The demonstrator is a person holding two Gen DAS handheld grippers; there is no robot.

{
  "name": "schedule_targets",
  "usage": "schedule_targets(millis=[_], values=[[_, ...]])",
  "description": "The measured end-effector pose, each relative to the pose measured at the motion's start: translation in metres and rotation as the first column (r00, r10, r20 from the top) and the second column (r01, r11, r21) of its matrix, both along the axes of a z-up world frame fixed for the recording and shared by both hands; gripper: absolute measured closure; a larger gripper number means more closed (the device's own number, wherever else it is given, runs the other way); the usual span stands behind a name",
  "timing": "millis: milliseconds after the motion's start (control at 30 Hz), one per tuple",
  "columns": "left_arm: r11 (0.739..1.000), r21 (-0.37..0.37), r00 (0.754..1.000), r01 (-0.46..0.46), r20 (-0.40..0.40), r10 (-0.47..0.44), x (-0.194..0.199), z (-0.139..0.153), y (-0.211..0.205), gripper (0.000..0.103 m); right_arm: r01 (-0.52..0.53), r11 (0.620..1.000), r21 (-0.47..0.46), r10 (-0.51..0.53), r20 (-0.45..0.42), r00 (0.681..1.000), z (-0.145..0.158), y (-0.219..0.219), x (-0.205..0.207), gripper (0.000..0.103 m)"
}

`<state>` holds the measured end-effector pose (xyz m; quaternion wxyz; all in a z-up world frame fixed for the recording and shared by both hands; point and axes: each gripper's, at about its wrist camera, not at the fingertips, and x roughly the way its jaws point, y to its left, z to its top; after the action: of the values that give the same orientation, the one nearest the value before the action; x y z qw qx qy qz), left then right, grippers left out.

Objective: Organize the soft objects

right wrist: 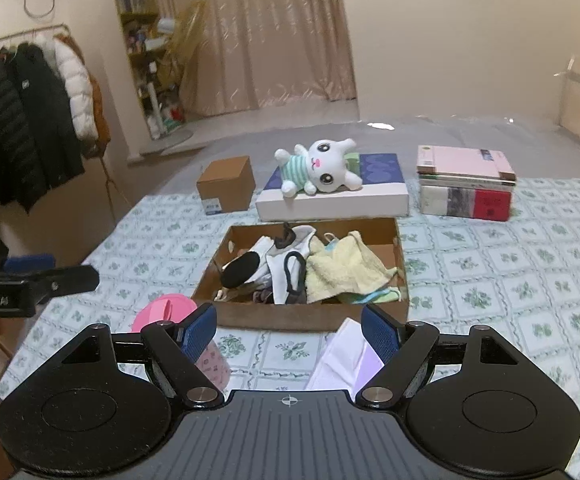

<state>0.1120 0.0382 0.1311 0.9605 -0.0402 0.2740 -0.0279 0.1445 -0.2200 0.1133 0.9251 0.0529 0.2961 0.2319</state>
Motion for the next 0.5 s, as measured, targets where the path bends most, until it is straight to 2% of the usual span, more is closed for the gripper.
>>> schedule_targets(millis=[133,300,500], values=[[1.000,0.011,1.000,-0.026,0.004,0.026,-0.021,-0.013,-0.007,0.001,0.038,0.998,0.044,-0.039,-0.001,0.999,-0.005,-0.015,-0.020,0.024],[0.998,-0.007,0.998,-0.062,-0.029,0.061,-0.041,-0.034,-0.010,0.001,0.077,0.993,0.085,-0.075,-0.030,0.997,-0.019,-0.031,-0.039,0.024],[0.995,0.004,0.992,-0.104,-0.065,0.104,-0.064,-0.056,-0.016,0.001,0.091,0.994,0.051,-0.090,-0.032,0.995,-0.033,-0.035,-0.064,0.024]])
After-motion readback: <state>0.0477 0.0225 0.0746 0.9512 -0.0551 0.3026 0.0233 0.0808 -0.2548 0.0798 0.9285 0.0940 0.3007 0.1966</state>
